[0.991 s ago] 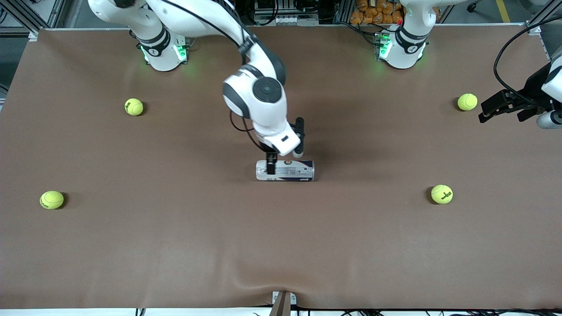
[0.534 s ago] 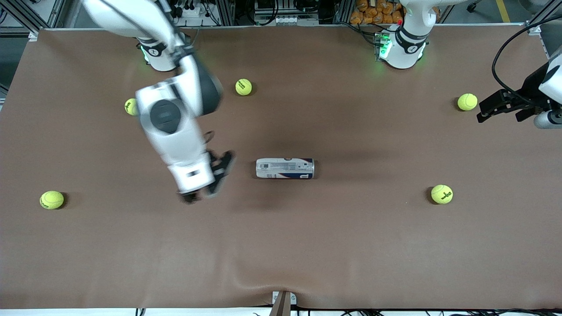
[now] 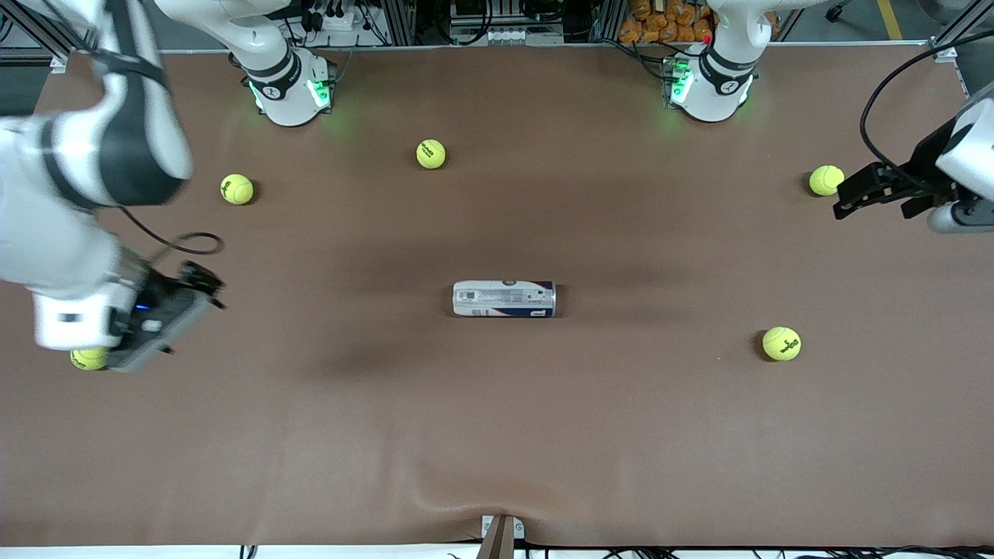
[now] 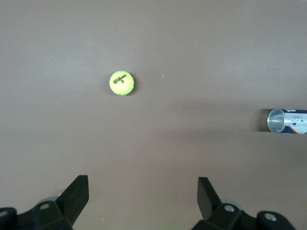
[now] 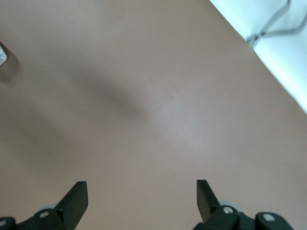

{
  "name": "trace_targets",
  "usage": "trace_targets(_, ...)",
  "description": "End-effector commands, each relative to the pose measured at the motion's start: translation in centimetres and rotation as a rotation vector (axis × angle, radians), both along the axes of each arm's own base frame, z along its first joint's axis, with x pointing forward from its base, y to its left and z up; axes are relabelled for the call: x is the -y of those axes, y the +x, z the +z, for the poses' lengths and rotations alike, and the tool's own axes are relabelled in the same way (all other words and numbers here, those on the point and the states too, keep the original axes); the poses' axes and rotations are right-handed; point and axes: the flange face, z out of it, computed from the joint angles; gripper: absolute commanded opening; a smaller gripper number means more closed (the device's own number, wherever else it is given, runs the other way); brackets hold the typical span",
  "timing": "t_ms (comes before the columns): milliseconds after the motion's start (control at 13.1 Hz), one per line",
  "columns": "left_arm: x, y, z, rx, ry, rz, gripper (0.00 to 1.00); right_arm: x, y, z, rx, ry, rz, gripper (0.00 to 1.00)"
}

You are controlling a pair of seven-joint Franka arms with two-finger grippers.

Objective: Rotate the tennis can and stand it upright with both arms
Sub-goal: 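Open the right gripper and draw the right arm back to rest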

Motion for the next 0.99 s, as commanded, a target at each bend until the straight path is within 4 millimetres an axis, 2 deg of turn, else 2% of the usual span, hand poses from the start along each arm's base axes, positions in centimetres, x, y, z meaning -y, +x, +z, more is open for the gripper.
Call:
trace_targets(0, 1.2, 1.2, -2.5, -0.055, -0.03, -0.03, 1.0, 2.2, -3.4, 3.3, -0.05, 0.045, -0.097, 1.0)
trace_targets(76, 1.3, 1.5, -3.3, -0.069, -0.034, -0.032, 1.0, 2.2, -4.6, 4.3, -0.072, 0.046, -0.154, 1.0)
trace_targets(229, 2.0, 2.4, -6.1, -0.129, -0.056, -0.038, 1.0, 2.1, -6.6, 6.6, -0.104, 0.046, -0.276, 1.0)
trace_targets(305, 2.8, 3.0, -7.7, -0.159, -0.117, -0.032, 1.0, 2.5, -7.6, 8.0, -0.103, 0.048, -0.349, 1.0)
trace_targets(457, 4.5, 4.6, -12.0, -0.238, -0.294, 0.001, 1.0, 3.6, -9.0, 9.3, -0.133, 0.042, -0.515, 1.0)
trace_targets(610, 5.4, 5.9, -15.1, -0.281, -0.44, 0.044, 1.0, 3.8, -10.1, 10.6, -0.145, 0.038, -0.656, 1.0)
trace_targets(762, 7.1, 7.0, -18.1, -0.309, -0.539, 0.076, 1.0, 5.2, -10.9, 11.7, -0.135, 0.037, -0.764, 1.0)
trace_targets(838, 8.9, 7.3, -19.8, -0.328, -0.587, 0.081, 1.0, 6.3, -11.4, 12.4, -0.125, 0.034, -0.783, 1.0)
trace_targets(915, 9.9, 7.6, -21.9, -0.363, -0.626, 0.093, 1.0, 7.3, -12.4, 13.5, -0.113, 0.041, -0.802, 1.0)
